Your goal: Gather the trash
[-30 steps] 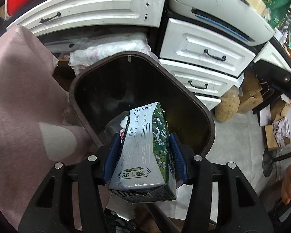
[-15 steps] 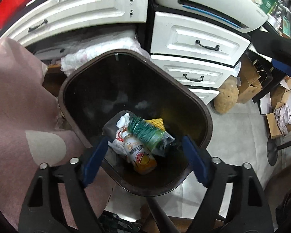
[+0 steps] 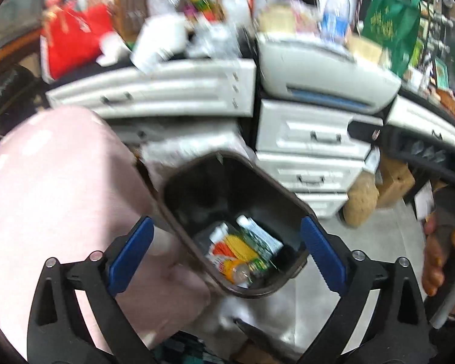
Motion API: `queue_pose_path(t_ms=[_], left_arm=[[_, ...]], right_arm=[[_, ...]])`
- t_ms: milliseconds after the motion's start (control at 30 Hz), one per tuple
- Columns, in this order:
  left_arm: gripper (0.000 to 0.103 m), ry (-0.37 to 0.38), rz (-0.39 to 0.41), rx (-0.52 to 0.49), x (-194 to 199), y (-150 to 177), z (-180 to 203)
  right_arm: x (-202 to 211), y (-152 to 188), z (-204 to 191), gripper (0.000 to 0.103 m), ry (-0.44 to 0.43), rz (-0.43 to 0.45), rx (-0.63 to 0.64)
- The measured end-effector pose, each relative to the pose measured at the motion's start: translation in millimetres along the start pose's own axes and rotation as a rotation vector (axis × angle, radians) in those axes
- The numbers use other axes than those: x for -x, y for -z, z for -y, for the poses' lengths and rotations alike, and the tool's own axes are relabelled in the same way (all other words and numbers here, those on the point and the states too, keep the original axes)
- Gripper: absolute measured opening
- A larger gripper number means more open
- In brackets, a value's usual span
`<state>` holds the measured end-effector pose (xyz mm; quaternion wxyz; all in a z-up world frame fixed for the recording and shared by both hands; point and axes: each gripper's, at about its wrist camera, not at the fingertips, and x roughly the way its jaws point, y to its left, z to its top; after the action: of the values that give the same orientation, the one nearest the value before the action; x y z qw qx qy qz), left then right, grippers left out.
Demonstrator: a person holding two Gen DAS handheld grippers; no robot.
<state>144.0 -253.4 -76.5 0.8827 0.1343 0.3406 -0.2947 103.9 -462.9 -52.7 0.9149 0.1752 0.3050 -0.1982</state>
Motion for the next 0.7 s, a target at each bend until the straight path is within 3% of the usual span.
queue_pose_path(t_ms=[167, 367, 467, 700], left_arm=[[0.097, -0.117, 0.125, 0.032, 57.4, 9.2, -20.9], [0.097, -0.248, 0.249, 0.126, 117.5, 35.4, -52.2], [0.097, -0.316, 0.277, 0.161, 139.8, 48.7, -63.1], [0.097, -0.395, 0.301, 0.240, 178.9, 76.7, -80.3]], right_arm=[[24.2, 3.6, -19.2, 0.097, -0.066, 0.038, -0.004], [58.0, 18.2, -59.5, 0.097, -0.126, 0.108, 0.097], [75.3, 28.8, -78.0, 0.097, -0.171, 0.145, 0.157], [105.9, 46.0, -104.3, 0.097, -0.249, 0.200, 0.287]])
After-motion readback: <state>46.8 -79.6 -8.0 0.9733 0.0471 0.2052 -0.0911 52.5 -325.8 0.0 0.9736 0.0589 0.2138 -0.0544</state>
